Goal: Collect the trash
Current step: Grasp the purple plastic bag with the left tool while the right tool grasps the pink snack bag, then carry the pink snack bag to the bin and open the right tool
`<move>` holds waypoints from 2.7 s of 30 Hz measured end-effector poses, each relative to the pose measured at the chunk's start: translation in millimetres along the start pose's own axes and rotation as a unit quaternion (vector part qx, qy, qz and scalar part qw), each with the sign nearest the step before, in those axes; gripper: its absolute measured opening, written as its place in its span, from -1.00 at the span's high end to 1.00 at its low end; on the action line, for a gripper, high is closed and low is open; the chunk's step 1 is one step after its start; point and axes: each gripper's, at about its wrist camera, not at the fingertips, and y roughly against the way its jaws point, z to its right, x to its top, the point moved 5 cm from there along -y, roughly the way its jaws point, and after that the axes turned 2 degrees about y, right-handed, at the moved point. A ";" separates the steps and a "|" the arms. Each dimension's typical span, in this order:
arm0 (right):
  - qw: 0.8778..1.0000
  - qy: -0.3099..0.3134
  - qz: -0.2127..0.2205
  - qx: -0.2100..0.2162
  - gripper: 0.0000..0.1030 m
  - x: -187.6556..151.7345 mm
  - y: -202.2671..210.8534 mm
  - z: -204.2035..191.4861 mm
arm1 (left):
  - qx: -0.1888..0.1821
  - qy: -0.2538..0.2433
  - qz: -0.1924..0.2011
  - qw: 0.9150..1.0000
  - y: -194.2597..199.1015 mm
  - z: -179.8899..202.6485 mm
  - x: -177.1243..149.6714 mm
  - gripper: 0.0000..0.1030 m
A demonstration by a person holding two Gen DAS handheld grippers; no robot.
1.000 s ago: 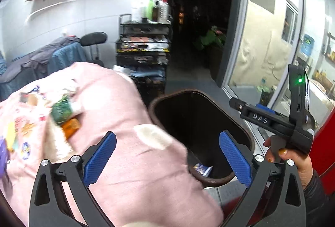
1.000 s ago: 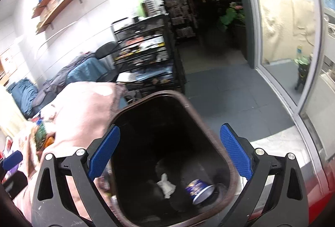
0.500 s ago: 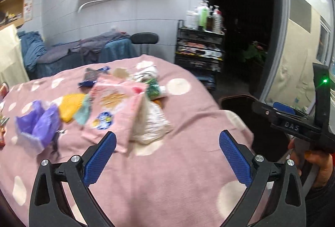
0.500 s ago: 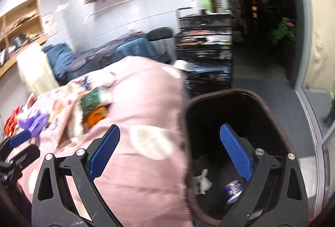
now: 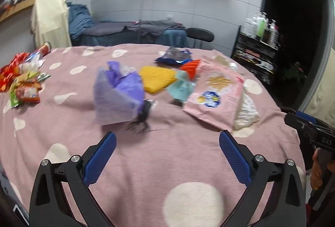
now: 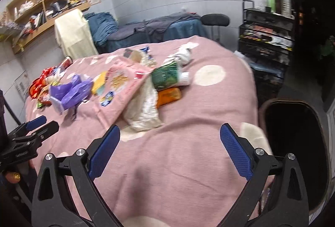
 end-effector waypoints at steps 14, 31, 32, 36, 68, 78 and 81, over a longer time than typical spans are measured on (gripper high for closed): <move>0.996 0.000 -0.060 0.064 -0.65 21.3 -55.0 -48.6 | 0.038 0.029 -0.025 0.999 -35.3 -53.4 23.7 -0.89; 0.980 -0.043 -0.149 0.126 0.55 25.1 -118.9 -67.0 | -0.017 0.130 -0.062 0.989 -70.6 -75.1 42.3 -0.10; 0.980 -0.043 -0.146 0.128 0.64 25.4 -118.1 -67.4 | -0.014 0.129 -0.061 0.990 -69.9 -74.4 40.6 0.00; 0.979 -0.046 -0.131 0.147 0.80 27.6 -110.2 -67.9 | -0.009 0.129 -0.048 0.990 -61.1 -73.6 34.4 0.26; 0.995 -0.076 0.024 0.060 0.88 14.4 38.1 42.8 | -0.127 0.064 0.023 0.990 3.5 64.0 40.1 0.45; 0.991 -0.127 0.045 -0.020 0.88 -4.3 71.0 119.1 | -0.188 0.009 0.002 0.982 -4.0 138.0 30.7 0.44; 0.988 -0.134 0.049 -0.062 0.88 -12.2 78.2 140.6 | -0.201 -0.006 -0.005 0.980 -6.3 157.6 26.5 0.44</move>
